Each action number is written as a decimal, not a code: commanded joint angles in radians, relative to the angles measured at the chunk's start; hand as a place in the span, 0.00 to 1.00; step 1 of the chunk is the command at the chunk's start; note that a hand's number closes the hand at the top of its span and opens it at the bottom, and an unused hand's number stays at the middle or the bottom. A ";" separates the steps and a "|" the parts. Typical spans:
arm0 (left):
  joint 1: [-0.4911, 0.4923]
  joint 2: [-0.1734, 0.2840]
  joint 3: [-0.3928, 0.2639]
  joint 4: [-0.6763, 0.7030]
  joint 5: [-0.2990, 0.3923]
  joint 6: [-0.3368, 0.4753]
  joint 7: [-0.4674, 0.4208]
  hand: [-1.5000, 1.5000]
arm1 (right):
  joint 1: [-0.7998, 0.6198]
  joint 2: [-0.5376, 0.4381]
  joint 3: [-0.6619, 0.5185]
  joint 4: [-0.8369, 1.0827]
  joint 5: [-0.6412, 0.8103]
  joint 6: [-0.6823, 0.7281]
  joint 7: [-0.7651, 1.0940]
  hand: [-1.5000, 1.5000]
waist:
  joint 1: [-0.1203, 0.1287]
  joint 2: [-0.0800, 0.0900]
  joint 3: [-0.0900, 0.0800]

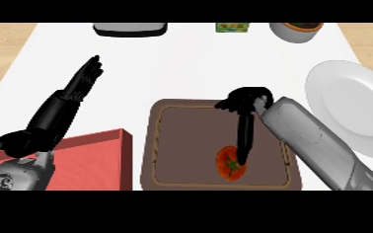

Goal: Pick the tomato from the tray and place it in the plate

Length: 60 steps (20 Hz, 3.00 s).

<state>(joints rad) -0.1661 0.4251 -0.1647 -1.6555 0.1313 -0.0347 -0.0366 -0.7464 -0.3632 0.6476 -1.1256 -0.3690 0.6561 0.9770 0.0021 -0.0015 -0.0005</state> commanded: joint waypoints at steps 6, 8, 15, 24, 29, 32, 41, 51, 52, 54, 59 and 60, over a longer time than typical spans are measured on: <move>0.020 -0.043 0.009 0.008 -0.029 -0.015 -0.009 0.50 | 0.102 0.010 0.048 -0.044 0.008 0.057 0.097 0.00 | -0.002 0.001 0.000; -0.039 -0.028 0.051 0.065 -0.014 -0.040 -0.028 0.50 | 0.082 0.043 0.061 -0.056 -0.024 0.055 0.154 0.00 | -0.007 0.001 0.000; 0.008 -0.038 0.048 0.031 -0.026 -0.055 -0.026 0.50 | 0.152 0.034 0.124 -0.058 0.046 0.049 0.084 0.00 | 0.001 0.001 0.000; -0.061 -0.059 0.072 0.045 -0.033 -0.063 0.029 0.50 | 0.231 0.046 0.161 -0.162 0.204 0.042 -0.083 1.00 | -0.002 0.002 0.001; -0.010 -0.064 0.069 -0.014 -0.040 -0.066 0.043 0.50 | 0.287 -0.024 0.149 -0.215 0.303 0.049 -0.160 1.00 | -0.004 -0.001 0.001; -0.018 -0.045 0.083 0.033 -0.043 -0.089 -0.010 0.50 | 0.144 0.088 0.061 -0.062 0.435 -0.218 0.033 1.00 | 0.005 0.005 -0.001; -0.028 -0.060 0.053 0.003 -0.049 -0.087 0.015 0.50 | -0.031 0.050 0.014 0.097 0.899 -0.709 0.307 1.00 | 0.026 -0.002 -0.002; -0.023 -0.087 0.050 0.006 -0.069 -0.057 0.030 0.50 | -0.232 0.211 -0.027 0.231 1.224 -0.805 0.509 1.00 | 0.010 -0.005 -0.001; -0.028 -0.088 0.052 0.031 -0.056 -0.079 0.002 0.50 | -0.263 0.219 -0.053 0.258 1.242 -0.815 0.509 1.00 | 0.011 0.000 -0.002; -0.030 -0.067 0.073 0.009 -0.067 -0.065 0.027 0.50 | -0.250 0.222 -0.073 0.288 1.298 -0.839 0.509 1.00 | 0.009 -0.002 -0.001; 0.025 -0.077 0.068 -0.007 -0.060 -0.068 0.015 0.50 | -0.285 0.183 -0.152 0.303 1.425 -0.808 0.510 1.00 | -0.009 -0.013 -0.001; 0.004 -0.083 0.063 -0.028 -0.062 -0.060 0.045 0.50 | -0.293 0.188 -0.167 0.328 1.451 -0.810 0.510 1.00 | -0.004 -0.010 0.000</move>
<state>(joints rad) -0.1715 0.3428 -0.1050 -1.6543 0.0637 -0.0955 -0.0082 -1.0095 -0.1821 0.5237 -0.8332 0.9916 -0.1041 1.2387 -0.0015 -0.0103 -0.0017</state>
